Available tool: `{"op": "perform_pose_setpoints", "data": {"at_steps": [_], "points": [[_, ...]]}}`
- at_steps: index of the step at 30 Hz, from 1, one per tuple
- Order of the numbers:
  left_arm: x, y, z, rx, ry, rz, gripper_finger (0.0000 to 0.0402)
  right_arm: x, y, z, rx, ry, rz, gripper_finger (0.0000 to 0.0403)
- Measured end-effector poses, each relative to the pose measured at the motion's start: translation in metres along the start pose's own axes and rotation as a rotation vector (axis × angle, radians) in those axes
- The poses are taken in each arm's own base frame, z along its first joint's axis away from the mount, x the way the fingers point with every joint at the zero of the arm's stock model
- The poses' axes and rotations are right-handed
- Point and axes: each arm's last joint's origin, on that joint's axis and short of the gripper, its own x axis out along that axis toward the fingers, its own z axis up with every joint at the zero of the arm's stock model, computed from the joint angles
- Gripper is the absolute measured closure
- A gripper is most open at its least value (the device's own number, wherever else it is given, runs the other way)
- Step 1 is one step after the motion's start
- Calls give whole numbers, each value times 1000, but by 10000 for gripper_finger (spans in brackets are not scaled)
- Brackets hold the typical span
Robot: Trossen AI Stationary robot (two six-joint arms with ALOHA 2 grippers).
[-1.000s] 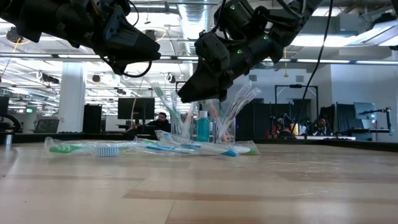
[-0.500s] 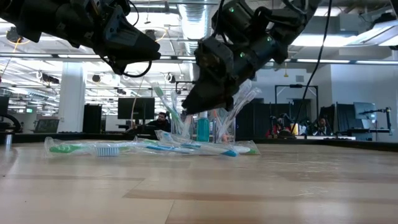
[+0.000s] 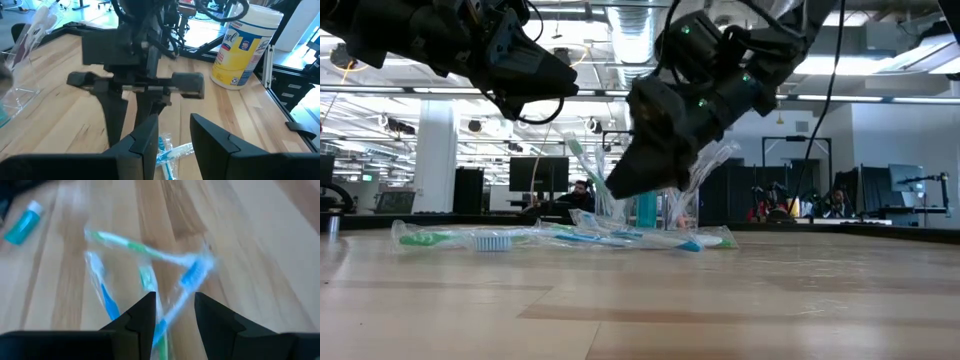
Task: Pick & Place toothbrushing station
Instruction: Put the blue toothbrush into the transparent organizer
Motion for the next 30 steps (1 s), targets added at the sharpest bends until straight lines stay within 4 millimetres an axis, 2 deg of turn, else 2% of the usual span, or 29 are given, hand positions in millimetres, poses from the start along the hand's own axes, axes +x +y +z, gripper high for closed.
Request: {"op": "perform_pose_setpoints", "data": {"at_steps": [8,30], "points": [[0,0,0,0,-1,0,296,14,-4,-12,15,33,-8,276],[0,0,0,0,-1,0,296,13,0,-10,20,15,2,276]]}}
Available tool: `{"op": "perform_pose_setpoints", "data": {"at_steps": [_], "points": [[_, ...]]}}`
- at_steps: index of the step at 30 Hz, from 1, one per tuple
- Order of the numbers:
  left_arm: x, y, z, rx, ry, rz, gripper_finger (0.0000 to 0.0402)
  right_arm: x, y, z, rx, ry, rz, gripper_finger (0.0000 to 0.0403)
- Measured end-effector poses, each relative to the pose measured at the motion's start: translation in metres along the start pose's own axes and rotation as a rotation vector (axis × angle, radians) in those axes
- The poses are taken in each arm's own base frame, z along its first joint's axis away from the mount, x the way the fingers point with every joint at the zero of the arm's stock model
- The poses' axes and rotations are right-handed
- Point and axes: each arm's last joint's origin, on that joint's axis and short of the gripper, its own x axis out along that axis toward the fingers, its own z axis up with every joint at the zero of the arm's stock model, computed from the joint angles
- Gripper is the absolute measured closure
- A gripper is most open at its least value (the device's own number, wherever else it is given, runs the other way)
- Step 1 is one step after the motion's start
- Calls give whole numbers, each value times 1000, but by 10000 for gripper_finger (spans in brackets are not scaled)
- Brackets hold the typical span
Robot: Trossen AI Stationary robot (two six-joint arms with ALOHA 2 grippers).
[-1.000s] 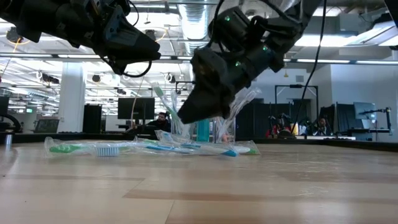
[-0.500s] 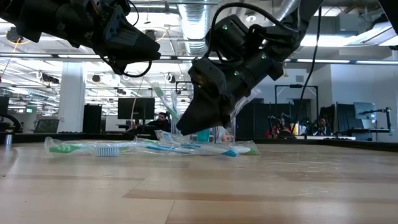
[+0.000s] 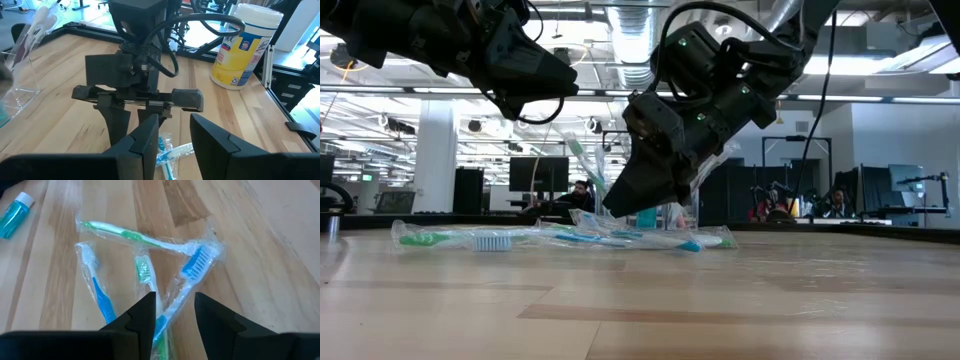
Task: Pick & Place toothbrushing station
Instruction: Put the blue toothbrush into the transparent organizer
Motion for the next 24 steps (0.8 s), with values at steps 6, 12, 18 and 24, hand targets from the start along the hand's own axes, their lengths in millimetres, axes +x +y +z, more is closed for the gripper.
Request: {"op": "perform_pose_setpoints", "data": {"at_steps": [6,12,18,24], "points": [[0,0,0,0,0,0,296,4,4,-4,-8,3,8,276],[0,0,0,-2,0,0,296,12,2,-6,-7,10,6,276],[0,0,0,-3,0,0,296,12,4,0,-9,-7,14,276],[0,0,0,-3,0,0,296,12,6,6,-12,-15,17,276]]}}
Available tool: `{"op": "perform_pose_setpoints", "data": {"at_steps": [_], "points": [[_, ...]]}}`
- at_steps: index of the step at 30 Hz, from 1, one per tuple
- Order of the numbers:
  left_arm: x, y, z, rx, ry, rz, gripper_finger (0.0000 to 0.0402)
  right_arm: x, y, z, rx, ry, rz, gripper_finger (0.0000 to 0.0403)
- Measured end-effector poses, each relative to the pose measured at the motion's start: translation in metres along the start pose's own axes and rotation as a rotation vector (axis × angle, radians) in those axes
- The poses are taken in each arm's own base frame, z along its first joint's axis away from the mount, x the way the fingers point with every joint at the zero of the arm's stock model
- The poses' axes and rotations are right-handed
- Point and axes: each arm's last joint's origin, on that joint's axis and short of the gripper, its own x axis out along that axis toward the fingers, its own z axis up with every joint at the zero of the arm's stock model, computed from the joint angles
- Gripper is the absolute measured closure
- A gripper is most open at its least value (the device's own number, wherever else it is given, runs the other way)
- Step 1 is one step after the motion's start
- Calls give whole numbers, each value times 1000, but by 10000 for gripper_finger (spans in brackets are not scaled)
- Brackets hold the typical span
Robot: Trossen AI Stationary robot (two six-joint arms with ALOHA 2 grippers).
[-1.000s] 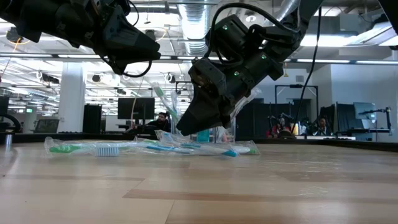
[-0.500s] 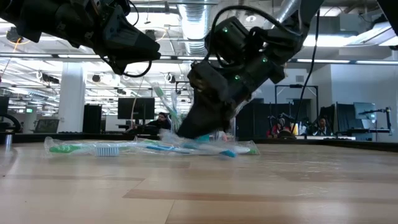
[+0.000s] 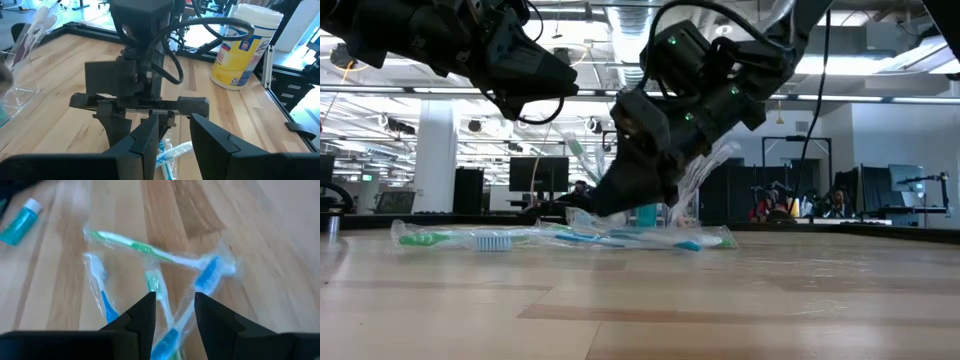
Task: Pick & Place toothbrushing station
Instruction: Put the blue toothbrush into the transparent organizer
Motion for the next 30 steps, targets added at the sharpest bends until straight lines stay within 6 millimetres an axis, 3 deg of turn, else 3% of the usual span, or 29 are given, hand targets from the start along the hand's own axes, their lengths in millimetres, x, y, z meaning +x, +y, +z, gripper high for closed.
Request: {"op": "perform_pose_setpoints", "data": {"at_steps": [20,30], "points": [[0,0,0,0,0,0,296,0,-2,-1,1,19,-66,276],[0,0,0,0,0,0,296,1,3,-3,-7,18,-58,297]]}}
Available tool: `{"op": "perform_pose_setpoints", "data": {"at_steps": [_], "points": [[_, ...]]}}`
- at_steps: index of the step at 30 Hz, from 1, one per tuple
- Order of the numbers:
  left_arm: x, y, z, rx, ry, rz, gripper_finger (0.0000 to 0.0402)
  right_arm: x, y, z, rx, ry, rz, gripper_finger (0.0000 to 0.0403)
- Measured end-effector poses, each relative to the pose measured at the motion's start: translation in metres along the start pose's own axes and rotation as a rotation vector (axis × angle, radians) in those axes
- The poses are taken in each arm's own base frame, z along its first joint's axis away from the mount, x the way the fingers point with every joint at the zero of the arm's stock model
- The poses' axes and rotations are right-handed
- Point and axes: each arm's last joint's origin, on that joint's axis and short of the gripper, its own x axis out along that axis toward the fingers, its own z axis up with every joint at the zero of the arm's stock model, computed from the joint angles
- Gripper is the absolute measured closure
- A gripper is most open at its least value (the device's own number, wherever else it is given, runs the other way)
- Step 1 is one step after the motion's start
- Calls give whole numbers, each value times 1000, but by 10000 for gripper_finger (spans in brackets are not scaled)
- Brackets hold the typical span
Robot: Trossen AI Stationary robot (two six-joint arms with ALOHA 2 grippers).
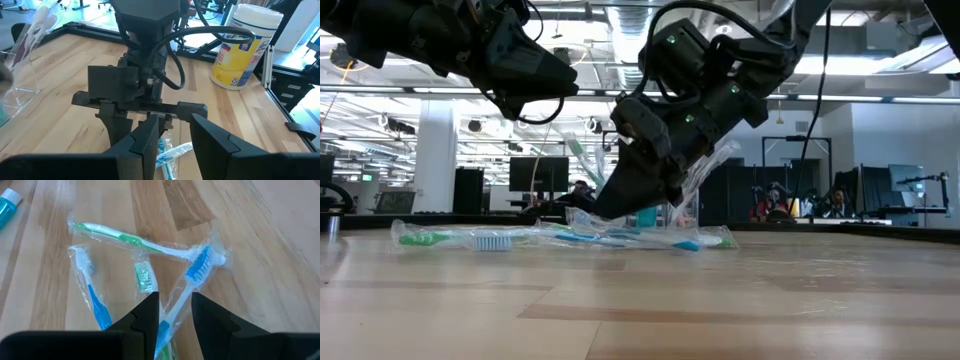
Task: Pick & Place toothbrushing station
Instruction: Put the blue toothbrush into the transparent organizer
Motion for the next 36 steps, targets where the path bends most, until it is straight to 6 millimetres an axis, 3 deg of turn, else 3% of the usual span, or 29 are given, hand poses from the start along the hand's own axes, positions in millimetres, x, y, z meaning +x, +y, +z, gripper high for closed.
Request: {"op": "perform_pose_setpoints", "data": {"at_steps": [36], "points": [[0,0,0,-1,0,0,296,1,6,-2,-21,-20,-36,303]]}}
